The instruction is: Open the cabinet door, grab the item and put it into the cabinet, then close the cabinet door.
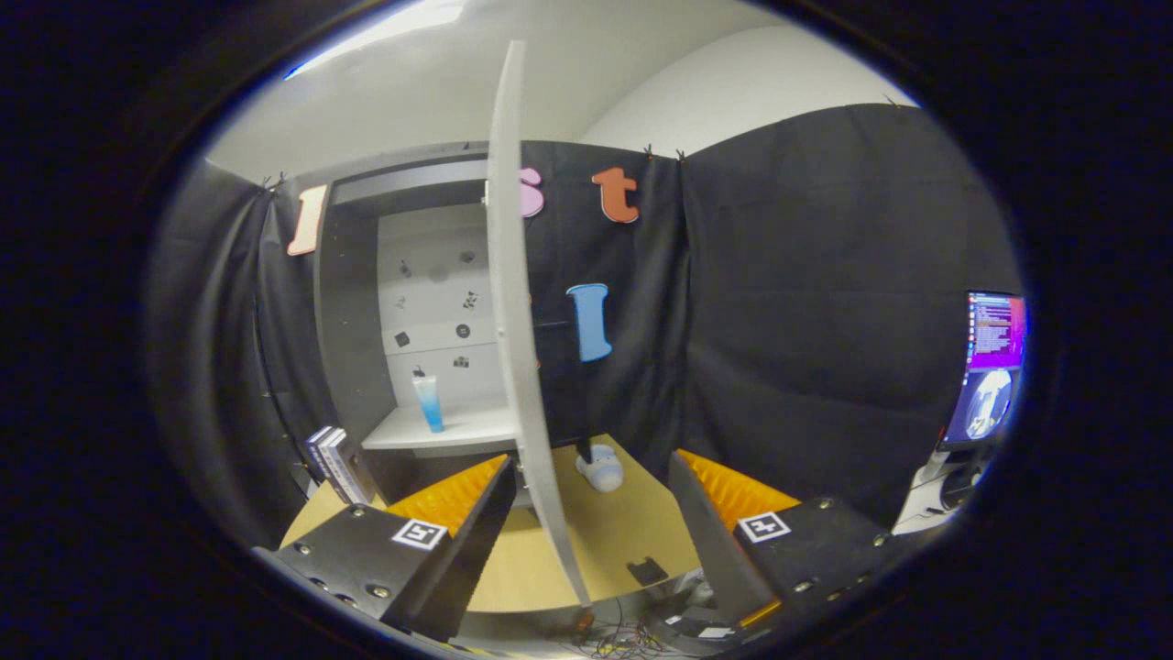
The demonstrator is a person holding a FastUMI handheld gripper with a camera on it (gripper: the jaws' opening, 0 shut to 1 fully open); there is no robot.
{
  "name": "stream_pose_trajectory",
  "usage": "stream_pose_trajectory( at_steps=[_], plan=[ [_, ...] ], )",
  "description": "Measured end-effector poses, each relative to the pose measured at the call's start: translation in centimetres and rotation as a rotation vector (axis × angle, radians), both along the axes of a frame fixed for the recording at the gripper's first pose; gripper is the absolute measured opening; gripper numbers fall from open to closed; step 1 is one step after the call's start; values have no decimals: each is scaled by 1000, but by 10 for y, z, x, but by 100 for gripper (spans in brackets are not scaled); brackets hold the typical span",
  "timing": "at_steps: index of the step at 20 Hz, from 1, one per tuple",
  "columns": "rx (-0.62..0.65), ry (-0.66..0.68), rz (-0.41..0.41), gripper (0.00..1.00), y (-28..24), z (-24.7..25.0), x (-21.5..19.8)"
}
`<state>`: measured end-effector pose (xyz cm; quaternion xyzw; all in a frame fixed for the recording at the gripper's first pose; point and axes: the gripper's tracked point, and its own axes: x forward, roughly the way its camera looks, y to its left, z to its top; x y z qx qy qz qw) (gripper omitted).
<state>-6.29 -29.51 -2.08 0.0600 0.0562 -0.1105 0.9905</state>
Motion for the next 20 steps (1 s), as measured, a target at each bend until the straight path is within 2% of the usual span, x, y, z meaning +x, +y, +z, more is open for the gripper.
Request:
stream_pose_trajectory(
  at_steps=[5,10,16,20],
  plan=[
    [20,10,136,100,-14,-14,51],
    [5,25,205,97,-3,-16,61],
    [104,32,416,97,58,-23,70],
    [107,32,511,97,97,-24,78]
  ],
)
